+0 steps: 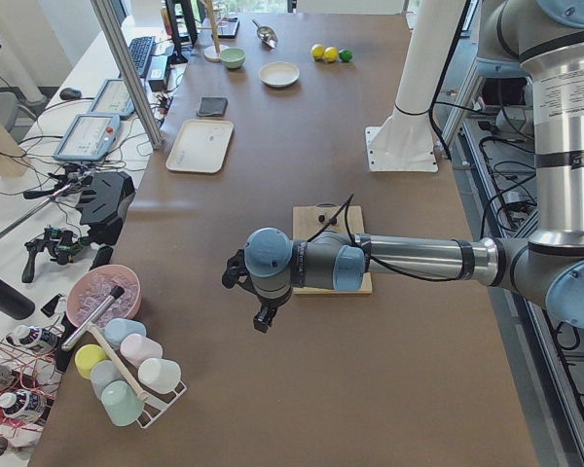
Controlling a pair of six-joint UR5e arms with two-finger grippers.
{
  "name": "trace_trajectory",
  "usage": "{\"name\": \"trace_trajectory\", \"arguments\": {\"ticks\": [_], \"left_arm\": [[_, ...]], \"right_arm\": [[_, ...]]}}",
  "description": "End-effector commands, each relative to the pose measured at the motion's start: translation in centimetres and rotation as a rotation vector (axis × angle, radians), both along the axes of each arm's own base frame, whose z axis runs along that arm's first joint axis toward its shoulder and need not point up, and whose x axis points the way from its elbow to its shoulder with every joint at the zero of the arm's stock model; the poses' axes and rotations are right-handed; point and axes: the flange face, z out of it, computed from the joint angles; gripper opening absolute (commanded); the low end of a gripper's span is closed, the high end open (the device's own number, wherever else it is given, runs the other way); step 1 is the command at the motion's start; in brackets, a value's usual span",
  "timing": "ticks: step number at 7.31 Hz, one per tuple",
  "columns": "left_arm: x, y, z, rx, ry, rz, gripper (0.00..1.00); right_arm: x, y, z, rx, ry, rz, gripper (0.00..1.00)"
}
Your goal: Place red cherry on plate
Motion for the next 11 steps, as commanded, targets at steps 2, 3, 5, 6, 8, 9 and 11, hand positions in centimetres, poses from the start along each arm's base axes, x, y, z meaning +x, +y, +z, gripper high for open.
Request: {"name": "trace_trajectory", "arguments": {"ticks": [2, 3, 5, 6, 8, 9, 11], "left_arm": [[1.6, -0.2, -1.2, 0.022, -0.001, 0.036, 0.98], [1.5, -0.2, -1.3, 0.024, -0.004, 0.036, 0.98], [1.4, -0.3, -2.3, 0.052, -0.022, 0.034, 0.98], [1.2, 0.7, -1.2, 0.049, -0.011, 0.039, 0.98], [1.1, 0.7, -3.2, 0.091, -0.004, 0.028, 0.98], [1.3, 1.6, -4.2, 0.114, 0.031, 0.037, 0.98], [1.2, 2.9, -3.6, 0.094, 0.039, -0.02, 0.98]], "right_arm": [[-0.3, 1.2, -1.5, 0.024, -0.05, -0.008, 1.0], [-0.5, 1.3, -1.7, 0.023, -0.083, -0.01, 1.0], [-0.9, 1.4, -1.5, 0.001, -0.106, -0.008, 0.99], [-1.8, 1.3, -1.2, -0.005, -0.108, -0.029, 0.98], [-5.2, 0.4, -1.6, -0.021, -0.108, -0.089, 0.98], [-7.0, -0.5, -2.5, -0.012, -0.108, -0.121, 0.98], [-11.9, -3.3, -4.9, -0.039, -0.114, -0.157, 0.87]]}}
